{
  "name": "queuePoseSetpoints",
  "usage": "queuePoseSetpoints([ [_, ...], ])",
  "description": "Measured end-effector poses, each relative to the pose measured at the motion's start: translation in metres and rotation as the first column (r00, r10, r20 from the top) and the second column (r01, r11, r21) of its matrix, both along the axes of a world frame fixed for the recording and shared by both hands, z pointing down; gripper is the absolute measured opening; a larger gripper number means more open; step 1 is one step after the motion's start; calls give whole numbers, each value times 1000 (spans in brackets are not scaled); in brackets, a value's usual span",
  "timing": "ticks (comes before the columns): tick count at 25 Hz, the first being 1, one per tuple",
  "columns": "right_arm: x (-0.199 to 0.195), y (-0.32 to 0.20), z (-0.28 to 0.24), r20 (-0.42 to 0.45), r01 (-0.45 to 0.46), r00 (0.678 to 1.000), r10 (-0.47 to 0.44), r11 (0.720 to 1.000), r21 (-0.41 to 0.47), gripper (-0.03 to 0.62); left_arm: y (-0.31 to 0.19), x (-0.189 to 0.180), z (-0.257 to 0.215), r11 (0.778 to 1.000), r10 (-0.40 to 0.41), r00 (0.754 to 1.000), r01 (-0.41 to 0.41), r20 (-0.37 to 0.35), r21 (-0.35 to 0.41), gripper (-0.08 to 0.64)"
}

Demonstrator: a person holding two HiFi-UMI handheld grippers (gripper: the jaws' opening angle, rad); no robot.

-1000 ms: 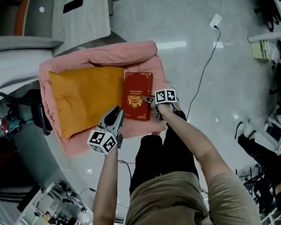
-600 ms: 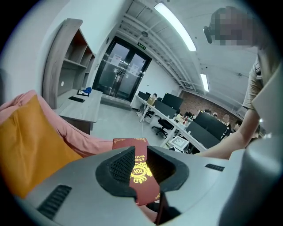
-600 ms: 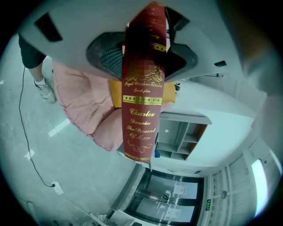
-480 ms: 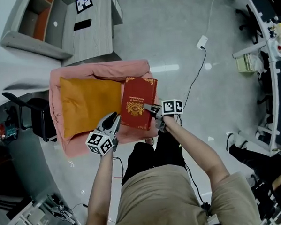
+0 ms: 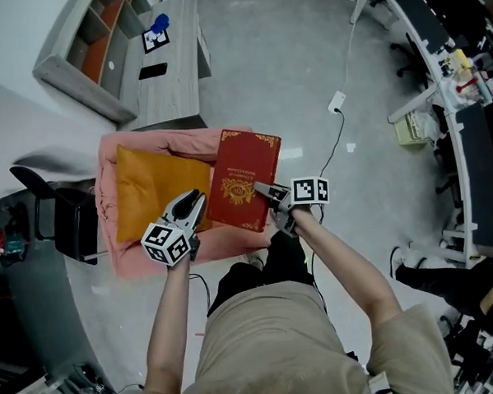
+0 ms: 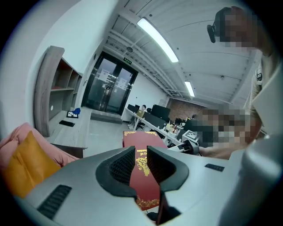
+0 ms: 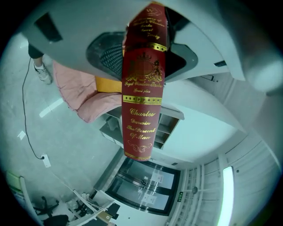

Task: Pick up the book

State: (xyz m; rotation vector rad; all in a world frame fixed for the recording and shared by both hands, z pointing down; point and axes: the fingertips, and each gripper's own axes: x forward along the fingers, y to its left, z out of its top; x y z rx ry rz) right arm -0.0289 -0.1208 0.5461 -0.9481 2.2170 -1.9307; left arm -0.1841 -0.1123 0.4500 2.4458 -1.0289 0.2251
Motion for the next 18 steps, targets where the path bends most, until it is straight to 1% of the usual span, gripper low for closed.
queuePoseSetpoints([
  [10, 8, 21, -100, -22, -48, 998, 51, 989, 141, 249, 14, -4, -63, 995, 48, 999, -46, -23, 83, 72],
  [14, 17, 23, -124, -29, -53, 998, 59, 983, 173, 249, 13, -2, -84, 993, 41, 999, -39, -19, 108, 72],
  [18, 43, 16, -139, -31, -63, 997, 71, 979, 194, 249, 4, 8, -100, 992, 20, 1000, -19, -6, 127, 72],
])
